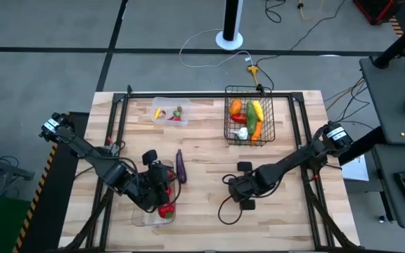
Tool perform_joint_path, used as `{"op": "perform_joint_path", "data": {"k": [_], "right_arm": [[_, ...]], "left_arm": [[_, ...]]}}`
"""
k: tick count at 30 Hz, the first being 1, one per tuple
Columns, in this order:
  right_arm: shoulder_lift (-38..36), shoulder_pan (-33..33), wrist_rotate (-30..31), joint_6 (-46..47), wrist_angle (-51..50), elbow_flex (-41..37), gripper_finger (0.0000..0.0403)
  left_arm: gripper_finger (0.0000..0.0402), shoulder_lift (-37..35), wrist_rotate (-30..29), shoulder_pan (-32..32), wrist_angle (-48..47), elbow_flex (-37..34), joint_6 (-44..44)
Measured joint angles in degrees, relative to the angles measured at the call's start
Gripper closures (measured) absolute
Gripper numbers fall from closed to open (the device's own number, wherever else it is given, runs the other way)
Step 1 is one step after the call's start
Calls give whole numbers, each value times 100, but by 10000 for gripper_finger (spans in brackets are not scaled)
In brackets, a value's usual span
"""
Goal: Sort produce into baskets
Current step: Put the yellow baby corn into the white bin
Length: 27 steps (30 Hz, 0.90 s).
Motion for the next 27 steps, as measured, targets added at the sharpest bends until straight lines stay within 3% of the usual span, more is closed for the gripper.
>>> {"op": "perform_joint_path", "data": {"k": [7,11,19,27], "right_arm": [[-4,-73,214,-709,704,593,389],[-11,-149,508,-1359,1678,646,389],[0,-303,632,-2725,4380,357,390],[0,-310,583,-3687,5425,374,390]], "left_arm": [[242,0,59,-141,389,-193,67],[242,-1,63,-329,929,-306,358],[242,-1,59,-482,2776,-758,1537],[242,0,0,-311,4907,-1355,2697]]}}
